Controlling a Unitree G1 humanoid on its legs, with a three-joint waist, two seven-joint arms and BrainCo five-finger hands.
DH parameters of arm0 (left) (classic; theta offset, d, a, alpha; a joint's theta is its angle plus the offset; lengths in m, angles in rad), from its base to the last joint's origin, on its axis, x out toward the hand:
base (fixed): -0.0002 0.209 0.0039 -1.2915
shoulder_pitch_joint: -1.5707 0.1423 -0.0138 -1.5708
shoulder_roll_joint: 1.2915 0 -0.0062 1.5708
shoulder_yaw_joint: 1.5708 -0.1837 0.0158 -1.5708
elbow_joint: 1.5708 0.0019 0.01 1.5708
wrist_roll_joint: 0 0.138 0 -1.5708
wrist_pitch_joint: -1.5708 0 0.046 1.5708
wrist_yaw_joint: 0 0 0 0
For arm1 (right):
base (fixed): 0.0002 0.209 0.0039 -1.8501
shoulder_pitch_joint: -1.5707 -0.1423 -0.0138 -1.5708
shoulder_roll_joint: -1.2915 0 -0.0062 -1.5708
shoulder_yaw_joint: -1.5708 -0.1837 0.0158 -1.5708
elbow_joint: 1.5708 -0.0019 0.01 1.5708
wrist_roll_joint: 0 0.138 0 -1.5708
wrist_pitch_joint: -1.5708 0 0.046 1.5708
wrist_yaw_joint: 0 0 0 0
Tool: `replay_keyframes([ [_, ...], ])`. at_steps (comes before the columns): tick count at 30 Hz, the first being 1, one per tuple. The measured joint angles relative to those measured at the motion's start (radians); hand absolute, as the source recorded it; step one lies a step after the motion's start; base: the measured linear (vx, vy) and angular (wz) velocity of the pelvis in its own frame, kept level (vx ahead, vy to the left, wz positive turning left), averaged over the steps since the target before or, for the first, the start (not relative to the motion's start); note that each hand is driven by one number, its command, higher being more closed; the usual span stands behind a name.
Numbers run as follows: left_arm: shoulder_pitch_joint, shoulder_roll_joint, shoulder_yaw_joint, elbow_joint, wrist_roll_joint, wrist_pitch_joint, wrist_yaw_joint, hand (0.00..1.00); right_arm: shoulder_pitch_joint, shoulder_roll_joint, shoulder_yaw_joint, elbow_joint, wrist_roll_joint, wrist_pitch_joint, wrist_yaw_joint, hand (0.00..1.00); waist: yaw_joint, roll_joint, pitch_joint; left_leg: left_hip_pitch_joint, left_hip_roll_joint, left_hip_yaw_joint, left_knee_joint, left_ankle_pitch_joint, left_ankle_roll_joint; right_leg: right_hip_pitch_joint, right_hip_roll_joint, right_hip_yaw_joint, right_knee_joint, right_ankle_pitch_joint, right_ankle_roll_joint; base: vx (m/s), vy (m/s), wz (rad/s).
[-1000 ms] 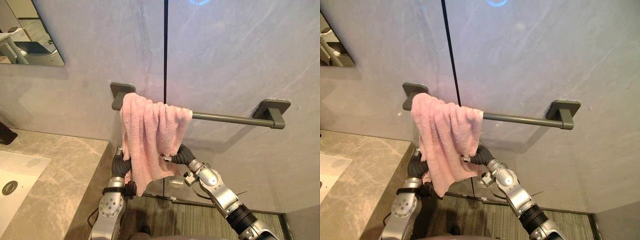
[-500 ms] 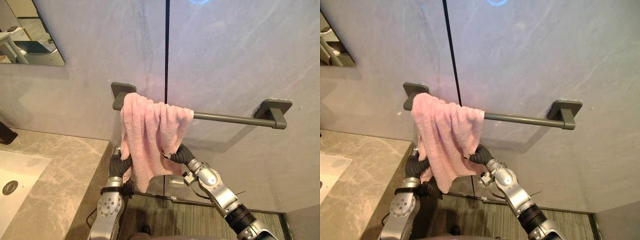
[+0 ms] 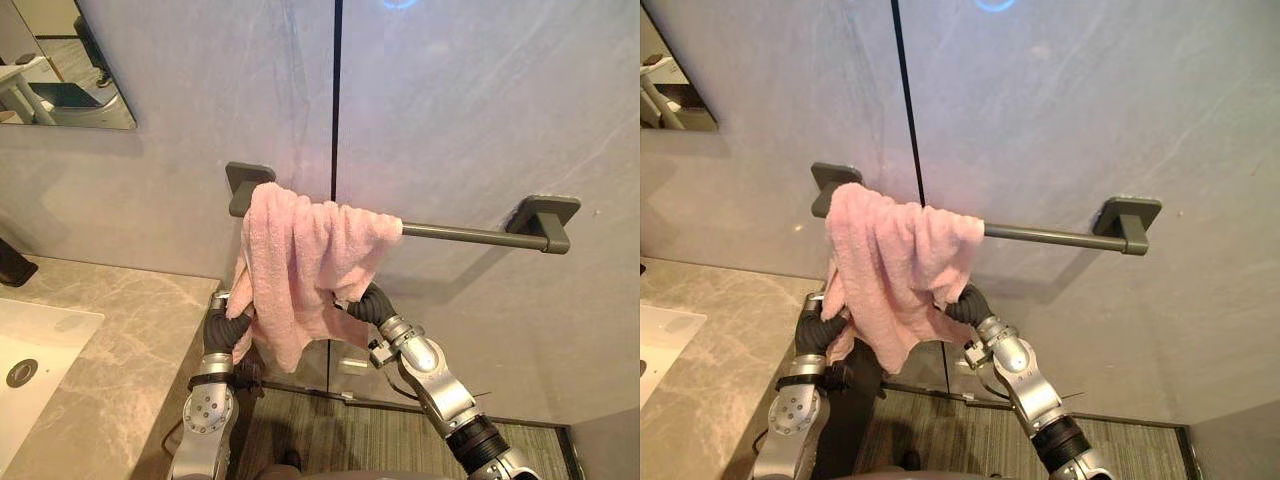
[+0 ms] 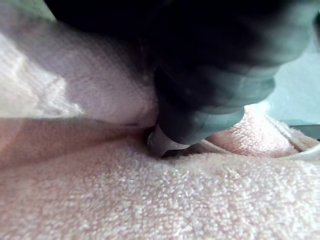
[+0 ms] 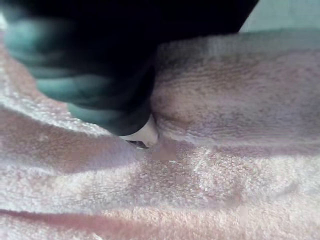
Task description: Organize washtable
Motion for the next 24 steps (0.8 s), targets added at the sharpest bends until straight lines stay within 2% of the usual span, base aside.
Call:
replay_keyframes([
  [8,0.001,-0.015,0.004,-0.001,0.0,0.0,0.0,1.0,0.037,0.01,-0.052,-0.035,0.0,-0.001,0.0,1.0,-0.004,-0.001,0.002,0.0,0.0,0.002,0.0,-0.003,-0.004,-0.002,0.0,0.008,0.0,0.0,0.0,0.0,0.0,0.0],
  [14,0.001,-0.018,0.004,-0.001,0.0,0.0,0.0,1.0,0.052,0.01,-0.091,-0.037,0.0,-0.002,0.0,1.0,-0.027,-0.001,0.003,-0.001,0.0,0.004,0.001,-0.003,-0.004,-0.005,0.003,0.021,-0.001,0.0,0.0,0.0,0.0,-0.01],
  [20,0.0,-0.019,0.011,-0.004,-0.001,0.0,-0.001,1.0,0.088,0.01,-0.171,-0.074,0.002,-0.003,-0.003,1.0,-0.031,0.002,0.006,-0.009,0.0,0.013,0.0,-0.003,-0.005,-0.019,0.003,0.038,-0.002,0.003,-0.002,-0.02,0.004,-0.06],
  [24,0.0,-0.028,0.037,-0.006,-0.001,0.0,-0.001,1.0,0.09,0.01,-0.219,-0.074,0.002,-0.003,-0.008,1.0,-0.052,0.003,0.006,-0.012,0.0,0.023,-0.001,-0.003,-0.004,-0.02,0.002,0.05,-0.003,0.009,0.003,-0.01,0.005,-0.06],
])
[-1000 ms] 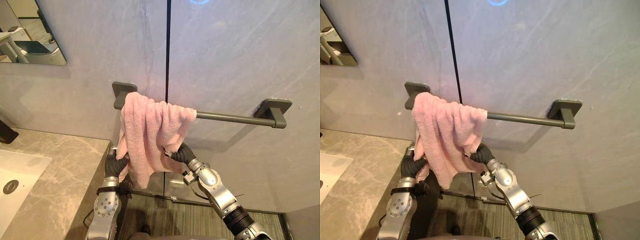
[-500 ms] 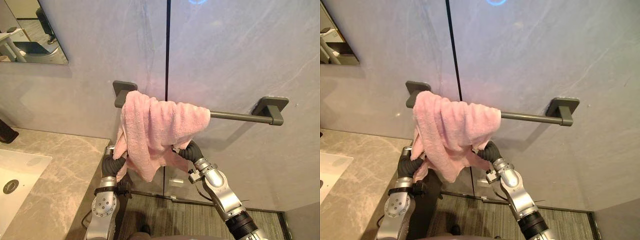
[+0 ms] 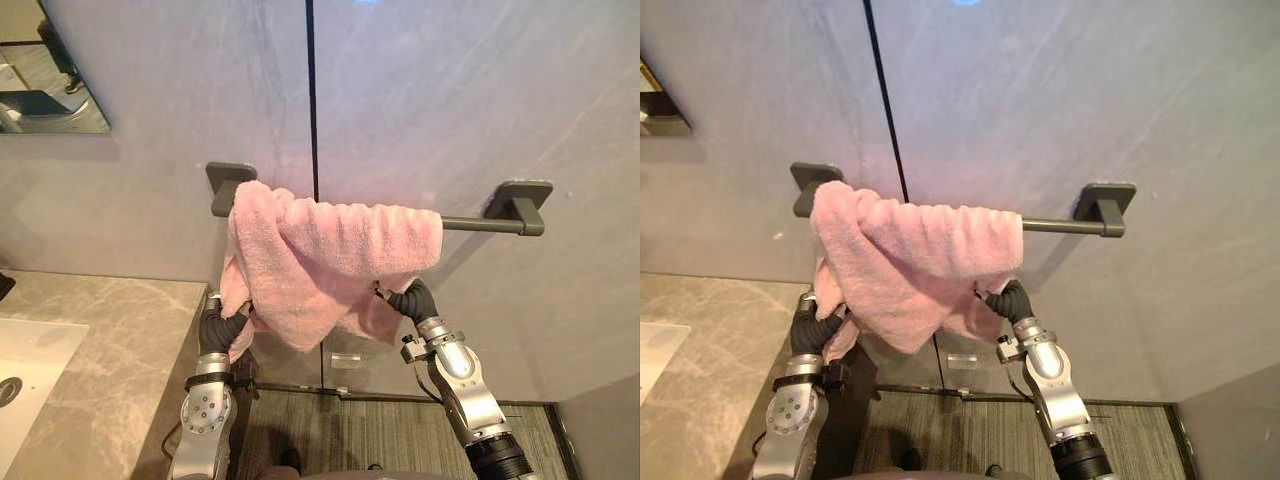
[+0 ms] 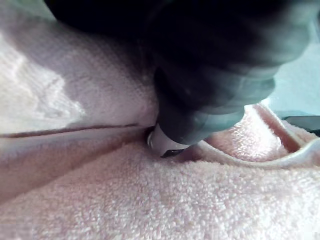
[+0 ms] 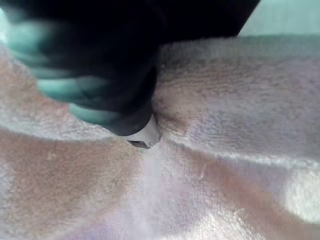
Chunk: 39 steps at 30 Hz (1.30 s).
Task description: Organize washtable
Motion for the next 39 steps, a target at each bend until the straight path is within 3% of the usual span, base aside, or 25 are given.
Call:
replay_keyframes([
  [18,-0.012,-0.004,0.0,-0.002,-0.021,0.0,-0.001,1.0,0.0,0.0,-0.062,0.004,0.001,0.0,-0.015,1.0,-0.003,0.0,0.0,0.009,-0.023,0.007,-0.027,0.012,0.012,-0.001,-0.017,0.031,-0.021,0.018,0.02,0.0,0.0,0.0],
  [24,-0.028,-0.005,-0.038,-0.002,-0.02,0.0,-0.024,1.0,0.0,0.0,-0.133,0.003,0.004,0.0,-0.068,1.0,-0.008,-0.001,0.0,0.008,-0.03,0.01,-0.028,0.012,0.013,-0.001,-0.019,0.037,-0.025,0.019,0.022,0.0,0.001,-0.01],
  [34,-0.079,-0.011,-0.08,-0.004,-0.02,0.001,-0.043,1.0,-0.009,-0.002,-0.184,0.003,0.029,-0.016,-0.115,1.0,-0.055,-0.002,-0.001,0.008,-0.021,0.028,-0.028,0.017,0.013,-0.008,-0.013,0.056,-0.033,0.037,0.022,0.02,-0.008,-0.08],
  [39,-0.091,-0.013,-0.083,-0.004,-0.02,0.001,-0.045,1.0,-0.009,-0.004,-0.192,0.003,0.029,-0.015,-0.116,1.0,-0.057,-0.002,-0.001,0.009,-0.019,0.029,-0.028,0.018,0.014,-0.008,-0.008,0.058,-0.033,0.039,0.019,0.01,-0.009,-0.01],
])
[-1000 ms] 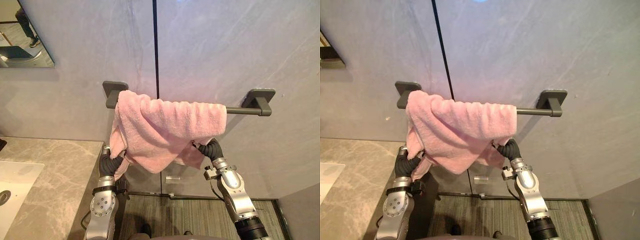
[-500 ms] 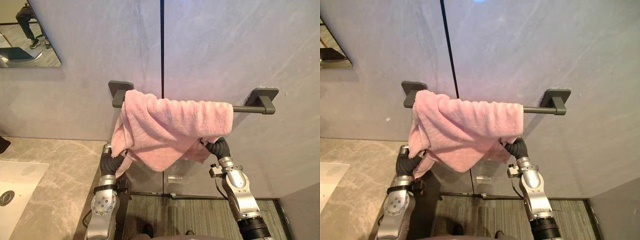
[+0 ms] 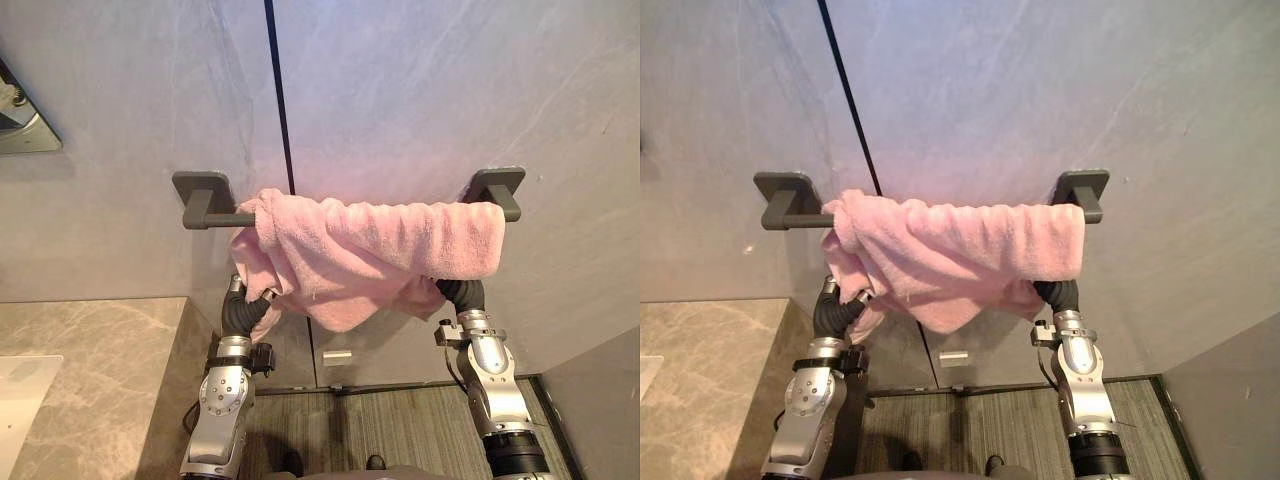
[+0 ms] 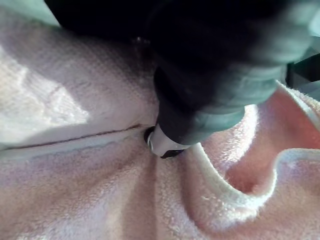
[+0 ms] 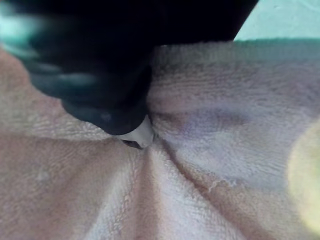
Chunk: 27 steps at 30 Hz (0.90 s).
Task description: Organize washtable
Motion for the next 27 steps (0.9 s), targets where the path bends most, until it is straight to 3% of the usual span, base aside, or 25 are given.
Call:
replay_keyframes([
  [15,-0.002,-0.03,-0.001,0.006,-0.021,0.001,-0.003,1.0,0.0,0.0,-0.012,0.007,-0.001,0.01,0.0,1.0,-0.001,0.001,-0.001,0.007,0.0,-0.004,-0.002,0.0,0.0,0.009,-0.002,-0.005,-0.002,0.0,0.0,0.0,0.0,0.0],
  [27,0.023,-0.114,0.045,0.009,-0.076,0.002,-0.003,1.0,0.008,0.039,-0.004,0.042,-0.013,0.013,0.002,1.0,0.0,0.001,-0.001,0.002,-0.001,-0.028,-0.002,0.003,0.002,0.014,-0.003,-0.032,-0.001,-0.003,-0.002,0.0,-0.006,0.05],
])
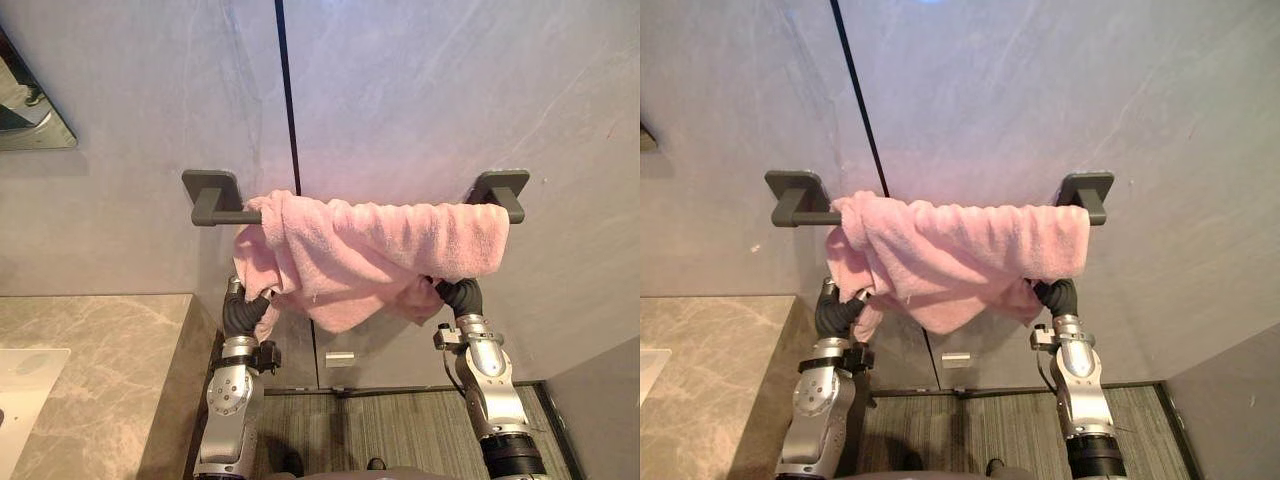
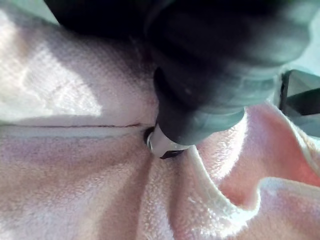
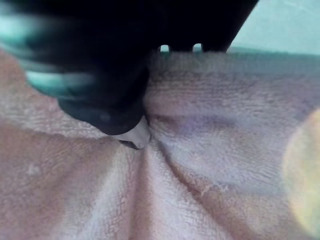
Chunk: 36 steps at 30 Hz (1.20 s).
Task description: Organize washtable
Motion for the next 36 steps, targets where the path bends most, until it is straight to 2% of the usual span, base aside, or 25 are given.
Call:
replay_keyframes([
  [16,0.018,0.001,0.0,0.132,-0.02,0.014,0.0,1.0,0.032,0.004,0.02,0.075,-0.026,0.002,-0.001,1.0,0.008,-0.001,-0.001,-0.004,0.001,-0.019,0.002,-0.003,0.001,-0.004,-0.001,-0.009,0.018,-0.019,0.003,0.0,-0.007,0.03],
  [27,0.011,0.053,-0.022,0.183,-0.01,0.007,-0.013,1.0,0.027,0.005,0.025,0.129,-0.035,-0.003,-0.002,1.0,0.027,-0.004,-0.013,0.015,0.003,0.0,0.0,-0.002,-0.003,0.007,0.004,0.007,0.002,-0.016,0.0,0.0,-0.004,-0.03],
  [28,0.009,0.053,-0.024,0.187,-0.009,0.006,-0.013,1.0,0.027,0.005,0.025,0.132,-0.035,-0.004,-0.003,0.0,0.028,-0.004,-0.013,0.019,0.004,0.001,0.0,-0.003,-0.003,0.012,0.004,0.007,-0.001,-0.015,0.0,0.0,0.0,0.0],
  [29,0.008,0.054,-0.027,0.192,-0.009,0.006,-0.013,1.0,0.027,0.005,0.025,0.135,-0.035,-0.004,-0.003,0.0,0.028,-0.004,-0.013,0.02,0.004,0.001,0.0,-0.005,-0.003,0.013,0.004,0.008,-0.001,-0.015,0.0,0.0,0.0,0.0],
  [30,0.006,0.056,-0.029,0.196,-0.009,0.006,-0.013,0.0,0.027,0.005,0.025,0.139,-0.035,-0.003,-0.007,0.0,0.028,-0.003,-0.015,0.021,0.004,0.002,0.0,-0.006,-0.003,0.013,0.005,0.009,-0.002,-0.015,0.0,0.0,-0.009,-0.03],
  [36,0.008,0.086,-0.02,0.196,-0.01,0.008,0.009,0.0,0.027,0.005,0.023,0.156,-0.035,0.002,-0.041,0.0,0.029,-0.004,-0.015,0.018,0.005,0.009,0.0,-0.008,-0.005,0.015,0.011,0.015,-0.018,-0.008,-0.008,0.01,-0.005,-0.02],
])
